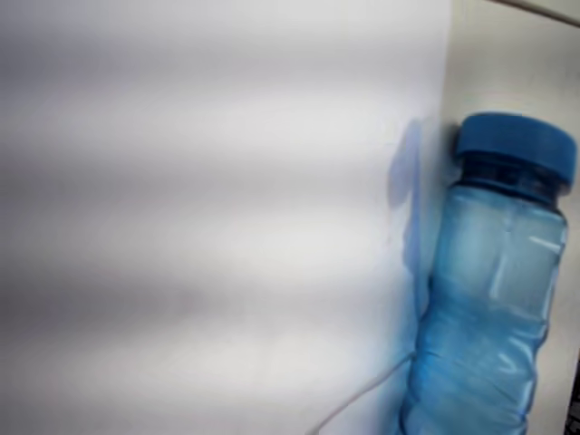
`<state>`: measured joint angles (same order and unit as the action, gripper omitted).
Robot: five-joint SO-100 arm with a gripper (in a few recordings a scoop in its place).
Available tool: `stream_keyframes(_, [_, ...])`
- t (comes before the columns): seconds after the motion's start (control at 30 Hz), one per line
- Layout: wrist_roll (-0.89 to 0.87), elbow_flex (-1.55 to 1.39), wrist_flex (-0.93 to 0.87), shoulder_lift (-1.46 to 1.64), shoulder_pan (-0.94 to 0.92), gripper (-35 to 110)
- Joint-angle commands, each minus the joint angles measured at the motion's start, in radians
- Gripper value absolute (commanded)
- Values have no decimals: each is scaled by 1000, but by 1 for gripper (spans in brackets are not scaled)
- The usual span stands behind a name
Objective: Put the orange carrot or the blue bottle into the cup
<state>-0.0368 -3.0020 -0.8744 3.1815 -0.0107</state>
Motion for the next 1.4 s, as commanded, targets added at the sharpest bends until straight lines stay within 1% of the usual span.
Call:
stream_keyframes(0.0, [-15, 209, -61, -55, -21, 12])
stream_keyframes(0.13, [-15, 391, -94, -190, -21, 13])
stream_keyframes(0.27, [-17, 578, -133, -396, -26, 13])
stream_keyframes(0.33, [-25, 680, -163, -505, -57, 13])
stream_keyframes(0.47, [-98, 907, -235, -721, -158, 13])
stream_keyframes(0.57, [-135, 1080, -308, -859, -199, 13])
stream_keyframes(0.67, [-163, 1247, -387, -971, -202, 17])
stream_keyframes(0.8, [-167, 1430, -465, -1092, -202, 29])
stream_keyframes(0.93, [-167, 1554, -518, -1198, -202, 36])
stream_keyframes(1.2, [-167, 1692, -598, -1407, -202, 37])
stream_keyframes(1.37, [-167, 1755, -611, -1466, -201, 37])
